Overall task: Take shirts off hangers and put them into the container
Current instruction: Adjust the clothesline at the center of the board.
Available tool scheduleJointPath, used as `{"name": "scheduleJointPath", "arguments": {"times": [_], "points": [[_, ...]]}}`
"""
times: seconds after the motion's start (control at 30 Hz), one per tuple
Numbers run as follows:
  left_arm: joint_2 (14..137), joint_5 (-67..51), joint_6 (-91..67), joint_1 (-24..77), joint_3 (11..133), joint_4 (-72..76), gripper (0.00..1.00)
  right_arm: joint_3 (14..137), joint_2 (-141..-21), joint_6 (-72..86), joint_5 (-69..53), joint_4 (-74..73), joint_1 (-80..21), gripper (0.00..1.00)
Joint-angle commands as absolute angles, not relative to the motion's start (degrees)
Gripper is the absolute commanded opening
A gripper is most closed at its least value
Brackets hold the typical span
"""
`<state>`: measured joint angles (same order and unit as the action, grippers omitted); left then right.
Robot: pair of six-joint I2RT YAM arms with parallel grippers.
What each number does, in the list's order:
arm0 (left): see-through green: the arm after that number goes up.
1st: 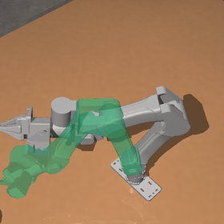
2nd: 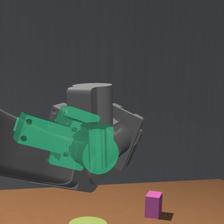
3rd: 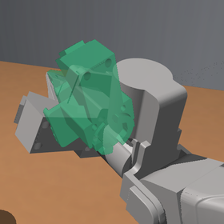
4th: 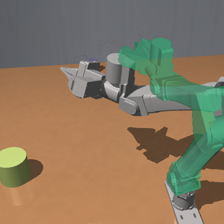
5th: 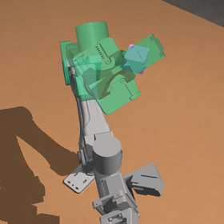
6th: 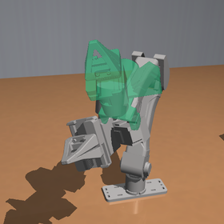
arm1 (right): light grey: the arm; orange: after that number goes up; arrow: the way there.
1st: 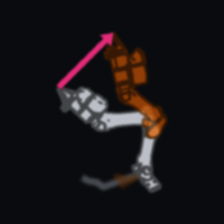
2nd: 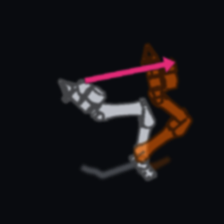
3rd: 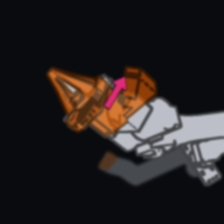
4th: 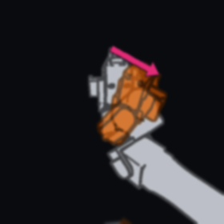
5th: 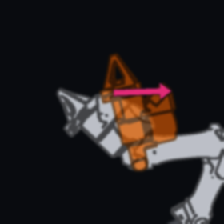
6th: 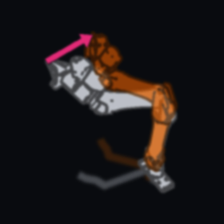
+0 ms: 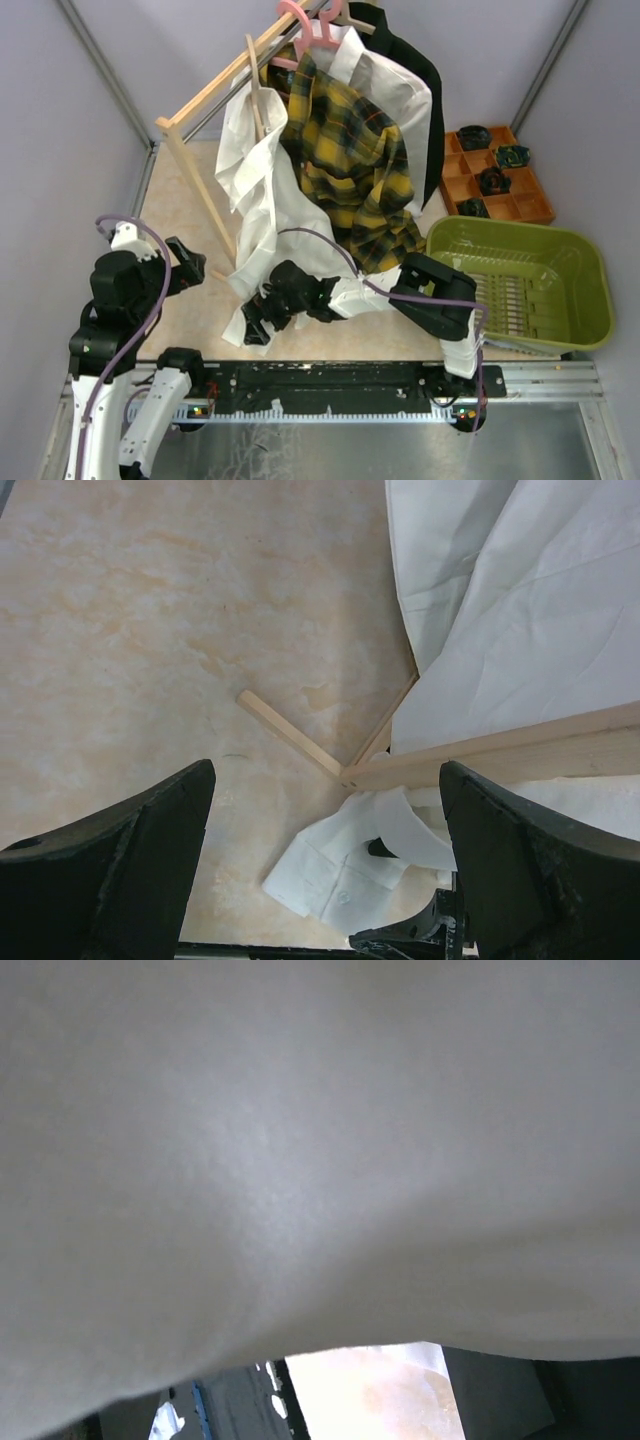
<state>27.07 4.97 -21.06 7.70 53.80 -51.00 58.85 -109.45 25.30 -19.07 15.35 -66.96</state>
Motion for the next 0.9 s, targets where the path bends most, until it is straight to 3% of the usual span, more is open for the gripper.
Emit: {"name": "scheduleJointPath", "arguments": {"times": [0.0, 0.23, 0.5, 0.7, 0.87], "points": [[28.3, 8.1, -22.5, 7.9, 56.3, -52.6, 0.99, 60.6, -113.3, 20.6, -16.9, 11.9, -63.7, 0.99], [26.6, 9.0, -23.4, 7.9, 56.4, -52.9, 0.99, 60.8, -108.6, 20.5, -17.1, 9.1, -63.7, 0.99], [26.2, 6.8, -24.8, 7.9, 56.2, -49.7, 0.99, 41.0, -73.9, 24.6, -6.8, 2.6, -63.8, 0.99], [24.8, -9.0, -22.1, 7.9, 55.5, -44.9, 0.99, 35.8, -51.3, 28.8, 0.7, -10.7, -63.9, 0.99], [21.9, -20.7, -17.6, 7.9, 56.6, -42.4, 0.99, 36.9, -39.8, 30.9, 7.3, -17.8, -63.9, 0.99]]}}
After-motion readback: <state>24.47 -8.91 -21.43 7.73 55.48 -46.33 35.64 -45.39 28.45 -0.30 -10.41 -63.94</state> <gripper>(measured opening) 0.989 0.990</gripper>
